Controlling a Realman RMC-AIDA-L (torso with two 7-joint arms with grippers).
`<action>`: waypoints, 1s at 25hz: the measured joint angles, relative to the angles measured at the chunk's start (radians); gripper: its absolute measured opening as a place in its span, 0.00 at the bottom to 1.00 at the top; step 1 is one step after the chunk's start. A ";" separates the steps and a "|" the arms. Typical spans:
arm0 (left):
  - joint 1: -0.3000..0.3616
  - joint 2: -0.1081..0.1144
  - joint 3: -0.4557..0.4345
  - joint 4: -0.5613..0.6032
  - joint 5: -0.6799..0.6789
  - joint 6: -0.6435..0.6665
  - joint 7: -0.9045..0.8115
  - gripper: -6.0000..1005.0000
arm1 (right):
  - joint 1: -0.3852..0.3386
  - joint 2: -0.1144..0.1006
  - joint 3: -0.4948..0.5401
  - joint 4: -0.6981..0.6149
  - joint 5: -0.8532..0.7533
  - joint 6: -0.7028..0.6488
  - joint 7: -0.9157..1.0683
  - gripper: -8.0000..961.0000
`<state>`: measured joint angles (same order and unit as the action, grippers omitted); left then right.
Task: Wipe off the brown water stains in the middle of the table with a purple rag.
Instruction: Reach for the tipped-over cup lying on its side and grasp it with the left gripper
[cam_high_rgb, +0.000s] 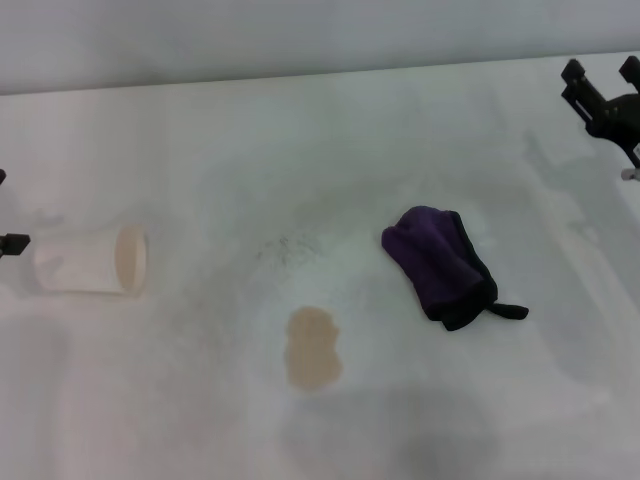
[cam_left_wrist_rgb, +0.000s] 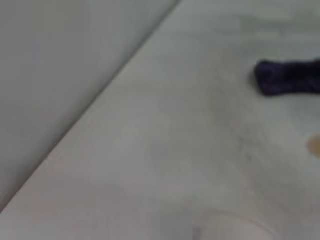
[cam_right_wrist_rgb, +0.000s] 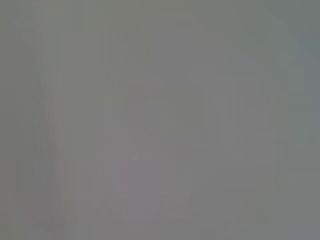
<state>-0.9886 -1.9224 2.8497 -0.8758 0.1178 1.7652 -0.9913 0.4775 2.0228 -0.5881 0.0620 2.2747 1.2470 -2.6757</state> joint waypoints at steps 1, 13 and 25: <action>-0.015 -0.010 0.000 -0.025 0.026 -0.003 0.020 0.88 | 0.002 0.001 0.007 0.000 0.000 0.000 0.005 0.89; -0.087 -0.057 0.000 -0.099 0.105 -0.009 0.331 0.88 | -0.007 0.006 0.109 0.051 0.000 0.002 0.022 0.89; -0.112 -0.125 0.000 -0.104 0.174 -0.079 0.411 0.88 | 0.014 0.005 0.112 0.105 -0.004 0.011 0.023 0.89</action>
<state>-1.1006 -2.0473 2.8501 -0.9800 0.2920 1.6867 -0.5798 0.4919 2.0279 -0.4760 0.1669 2.2707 1.2582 -2.6523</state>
